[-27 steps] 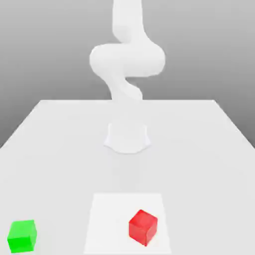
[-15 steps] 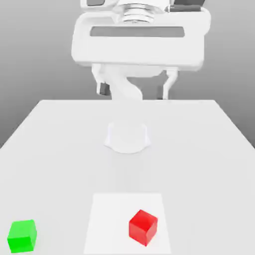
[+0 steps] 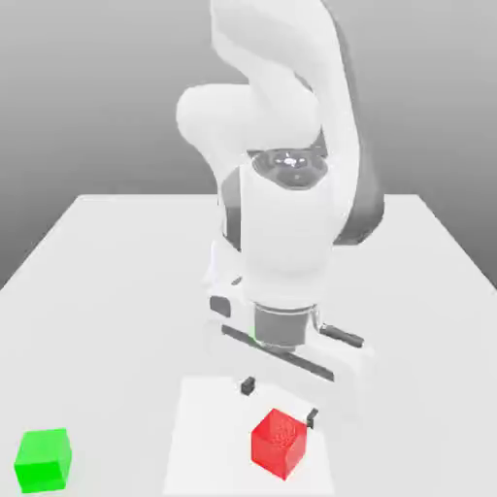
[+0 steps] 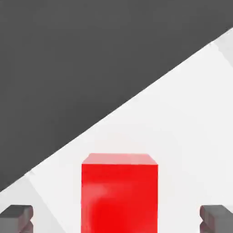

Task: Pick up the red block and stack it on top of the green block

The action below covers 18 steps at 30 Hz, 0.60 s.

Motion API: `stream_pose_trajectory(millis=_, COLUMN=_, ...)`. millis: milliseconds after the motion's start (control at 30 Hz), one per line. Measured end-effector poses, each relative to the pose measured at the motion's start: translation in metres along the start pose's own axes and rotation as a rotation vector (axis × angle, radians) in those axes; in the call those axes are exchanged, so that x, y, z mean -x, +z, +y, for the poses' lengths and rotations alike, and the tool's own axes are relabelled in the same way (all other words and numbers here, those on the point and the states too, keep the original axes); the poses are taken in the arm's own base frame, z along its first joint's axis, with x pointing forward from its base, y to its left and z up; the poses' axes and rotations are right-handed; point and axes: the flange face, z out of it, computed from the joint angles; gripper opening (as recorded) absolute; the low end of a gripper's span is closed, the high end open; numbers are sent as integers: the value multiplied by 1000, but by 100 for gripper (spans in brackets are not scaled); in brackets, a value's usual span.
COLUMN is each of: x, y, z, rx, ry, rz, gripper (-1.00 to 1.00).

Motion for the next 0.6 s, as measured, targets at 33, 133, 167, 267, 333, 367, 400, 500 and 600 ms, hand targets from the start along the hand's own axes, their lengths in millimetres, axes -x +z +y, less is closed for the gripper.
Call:
stream_pose_trajectory(millis=33, x=0, y=12, z=1, rx=1, ry=0, rz=0, gripper=0)
stream_pose_trajectory(millis=133, x=0, y=23, z=2, rx=2, ry=0, rz=0, gripper=-100)
stream_pose_trajectory(millis=167, x=0, y=23, z=1, rx=2, ry=0, rz=0, gripper=-100)
stream_pose_trajectory(millis=267, x=1, y=29, z=2, rx=1, ry=0, rz=0, gripper=-100)
stream_pose_trajectory(millis=333, x=0, y=17, z=1, rx=1, ry=1, rz=-1, gripper=-100)
stream_pose_trajectory(millis=367, x=0, y=7, z=0, rx=0, ry=1, rz=-1, gripper=-100)
stream_pose_trajectory(millis=400, x=0, y=-4, z=0, rx=0, ry=1, rz=-1, gripper=-100)
stream_pose_trajectory(millis=500, x=-15, y=-34, z=-1, rx=2, ry=36, rz=1, gripper=-100)
stream_pose_trajectory(millis=600, x=-90, y=-46, z=-7, rx=3, ry=204, rz=1, gripper=-100)
